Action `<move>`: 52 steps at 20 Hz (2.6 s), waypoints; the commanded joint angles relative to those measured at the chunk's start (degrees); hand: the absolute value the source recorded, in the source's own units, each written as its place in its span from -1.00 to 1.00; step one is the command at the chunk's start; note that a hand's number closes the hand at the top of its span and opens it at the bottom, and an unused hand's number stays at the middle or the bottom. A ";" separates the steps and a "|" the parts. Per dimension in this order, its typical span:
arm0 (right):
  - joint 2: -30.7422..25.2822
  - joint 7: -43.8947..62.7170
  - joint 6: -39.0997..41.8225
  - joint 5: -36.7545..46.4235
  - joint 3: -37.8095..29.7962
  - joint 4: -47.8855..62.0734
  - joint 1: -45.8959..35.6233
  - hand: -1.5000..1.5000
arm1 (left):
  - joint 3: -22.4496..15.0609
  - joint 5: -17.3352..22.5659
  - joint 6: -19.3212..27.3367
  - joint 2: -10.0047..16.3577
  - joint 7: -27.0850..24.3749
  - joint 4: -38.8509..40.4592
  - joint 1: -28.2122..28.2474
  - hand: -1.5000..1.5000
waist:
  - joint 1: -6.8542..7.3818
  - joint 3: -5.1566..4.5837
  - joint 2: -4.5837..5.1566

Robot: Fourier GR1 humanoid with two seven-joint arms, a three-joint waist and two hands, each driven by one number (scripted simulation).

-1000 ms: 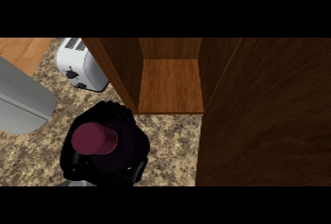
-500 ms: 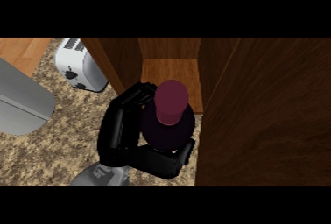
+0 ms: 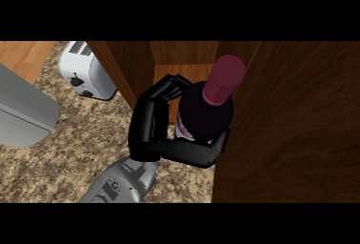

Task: Pick up the wine, place it into the cabinet and close the cabinet

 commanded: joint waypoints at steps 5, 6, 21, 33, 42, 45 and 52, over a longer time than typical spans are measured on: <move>-0.10 4.71 -0.83 -5.88 -1.21 -10.04 2.23 -1.00 | -0.06 2.77 3.93 -0.01 -4.55 9.19 -6.13 1.00 | -0.52 -0.01 0.03; -0.02 0.52 0.95 -5.28 -1.78 -5.35 2.34 -1.00 | 1.83 2.65 3.03 -0.01 -1.40 7.29 -6.54 1.00 | 0.13 0.01 0.03; 0.03 1.35 0.45 -5.38 -2.55 -5.96 0.94 -1.00 | 0.21 8.60 3.66 -0.01 -16.94 19.25 -2.86 1.00 | 0.11 0.00 0.05; 0.36 -0.53 2.01 -6.95 -3.64 -6.78 4.49 -1.00 | 3.03 11.28 3.18 -0.01 -27.13 29.08 -3.46 1.00 | -0.09 0.01 0.06; 0.55 2.14 0.00 -5.02 -1.11 -5.53 0.23 -1.00 | 8.82 13.92 -1.78 0.95 -27.76 34.41 -7.19 1.00 | 0.38 -0.02 0.03; -0.37 1.01 1.11 -6.63 -2.95 -5.38 1.24 -1.00 | 9.76 14.88 -4.18 1.12 -26.79 34.78 -8.19 1.00 | 0.33 -0.01 0.03; -0.52 0.72 1.09 -8.70 -5.09 -4.91 1.81 -1.00 | 15.21 16.93 -8.39 1.12 -27.94 44.72 -14.13 1.00 | -0.15 -0.01 0.16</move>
